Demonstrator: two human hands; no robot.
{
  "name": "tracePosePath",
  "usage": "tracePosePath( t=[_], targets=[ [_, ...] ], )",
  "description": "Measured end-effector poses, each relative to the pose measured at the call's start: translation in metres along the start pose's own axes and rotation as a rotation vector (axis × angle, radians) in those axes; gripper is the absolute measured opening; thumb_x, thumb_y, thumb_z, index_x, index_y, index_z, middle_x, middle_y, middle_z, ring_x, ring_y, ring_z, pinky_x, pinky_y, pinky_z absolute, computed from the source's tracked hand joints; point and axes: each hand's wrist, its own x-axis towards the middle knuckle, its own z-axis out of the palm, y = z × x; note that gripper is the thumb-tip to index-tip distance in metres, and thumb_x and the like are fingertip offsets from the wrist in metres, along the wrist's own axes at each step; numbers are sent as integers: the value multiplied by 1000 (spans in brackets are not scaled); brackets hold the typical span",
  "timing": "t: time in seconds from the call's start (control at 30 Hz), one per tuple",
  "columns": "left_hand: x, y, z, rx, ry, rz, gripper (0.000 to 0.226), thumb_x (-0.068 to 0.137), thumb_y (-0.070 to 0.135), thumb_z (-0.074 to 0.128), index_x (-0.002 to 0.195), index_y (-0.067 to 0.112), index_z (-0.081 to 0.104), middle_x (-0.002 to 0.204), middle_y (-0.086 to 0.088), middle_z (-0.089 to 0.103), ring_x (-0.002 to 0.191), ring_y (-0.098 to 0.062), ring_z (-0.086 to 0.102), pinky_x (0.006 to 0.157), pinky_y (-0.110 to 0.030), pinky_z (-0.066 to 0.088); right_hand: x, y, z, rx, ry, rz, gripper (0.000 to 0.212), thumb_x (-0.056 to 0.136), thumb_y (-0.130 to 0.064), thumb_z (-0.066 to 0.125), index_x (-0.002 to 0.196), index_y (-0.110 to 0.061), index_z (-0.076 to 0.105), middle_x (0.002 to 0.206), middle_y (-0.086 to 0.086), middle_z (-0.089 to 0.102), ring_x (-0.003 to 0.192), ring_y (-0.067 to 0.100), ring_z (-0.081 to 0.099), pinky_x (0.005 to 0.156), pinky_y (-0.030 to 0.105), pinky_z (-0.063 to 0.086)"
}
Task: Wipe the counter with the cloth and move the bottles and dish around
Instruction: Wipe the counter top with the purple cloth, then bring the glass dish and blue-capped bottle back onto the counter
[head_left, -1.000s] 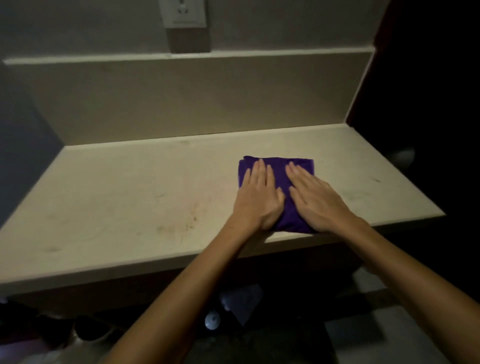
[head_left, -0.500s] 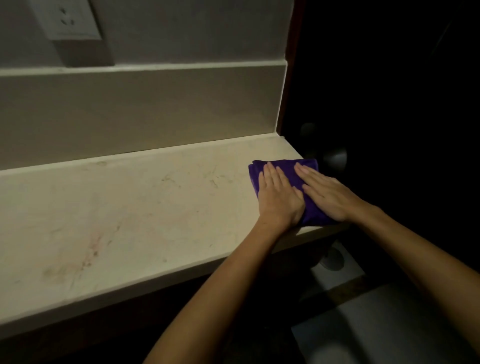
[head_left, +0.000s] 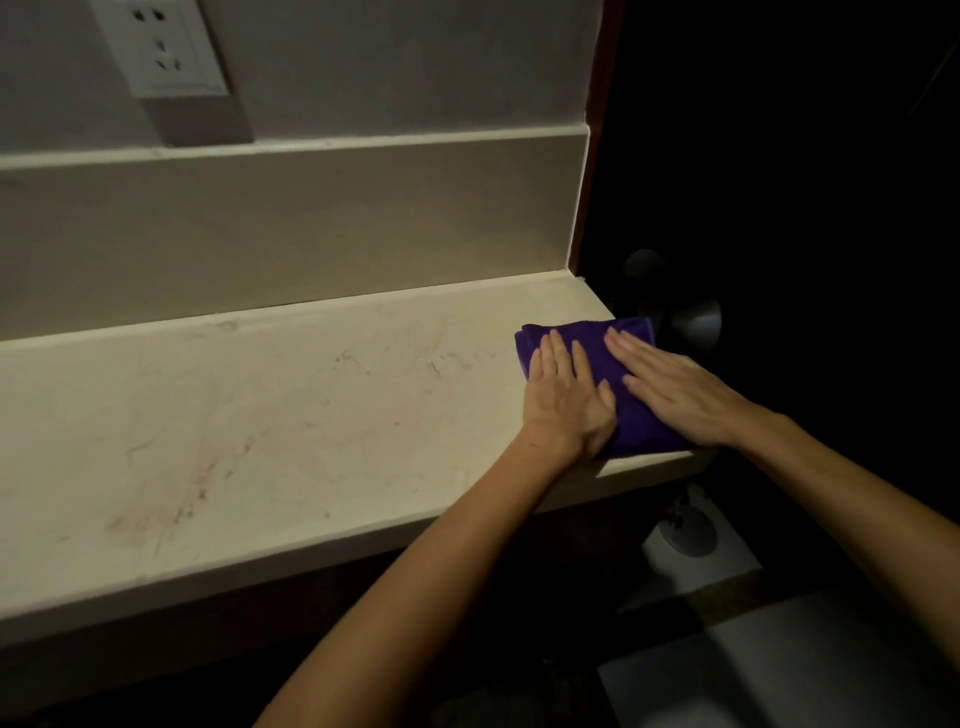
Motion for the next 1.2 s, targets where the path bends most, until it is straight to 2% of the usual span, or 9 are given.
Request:
tracePosePath(
  t=[0.33,0.5,0.6,0.7,0.83,0.93,1.0,1.1,1.2],
  targets=[
    [-24,2,-5,-15,-44,-14,74,107,45,16,163,-2,3,169,-29,-2,159,-39,-3,130,-47,0,-10,-5,3,46,-10,-37,69,97,-63,11,161,-40,8,169,-19,7,154,-5,6,128,41,18],
    [-26,-21,-12,-42,-73,75,71,108,49,15,165,9,7,172,-19,1,160,-31,-2,129,-49,-3,-4,-12,3,1,-46,48,59,100,-59,14,157,-47,3,168,-20,5,155,1,8,128,39,14],
    [-44,-54,-29,26,-51,97,64,109,47,17,165,16,18,173,-13,9,160,-30,1,128,-52,-3,-2,-29,-1,-90,25,91,64,100,-63,8,159,-39,12,169,-12,17,153,3,15,123,30,11],
    [-79,-95,-54,-94,59,43,57,110,42,28,157,13,38,170,-14,21,160,-28,10,129,-51,9,9,-81,-10,-7,121,18,66,102,-61,14,159,-30,30,165,-7,31,151,10,29,125,43,23],
    [-171,-171,-65,-287,388,-87,42,106,35,46,140,18,61,147,-4,55,136,-24,51,109,-42,45,26,-202,1,267,130,-288,47,107,-45,36,153,-33,41,158,-15,41,144,6,37,117,42,35],
    [-278,-221,-56,-301,608,-305,30,106,24,51,131,19,66,126,3,62,119,-19,58,102,-35,48,21,-303,29,487,182,-616,39,106,-27,47,142,-19,57,145,-7,56,136,12,49,114,40,40],
    [-354,-235,-42,-302,710,-500,27,105,16,53,128,18,66,121,3,62,115,-18,58,101,-32,47,3,-368,52,608,132,-800,36,103,-17,52,138,-16,61,141,-5,59,134,14,52,113,35,40],
    [-469,-244,2,-323,802,-787,28,102,12,52,124,15,69,119,3,63,115,-15,59,100,-30,46,-38,-452,94,745,-70,-989,35,103,-12,54,136,-19,62,139,-7,60,133,11,53,111,28,39],
    [-575,-248,79,-415,769,-1155,28,103,25,50,118,17,72,114,5,67,108,-9,60,94,-23,46,-73,-516,172,787,-463,-982,32,106,-21,51,136,-23,61,133,-12,61,128,3,54,109,22,41]
  ],
)
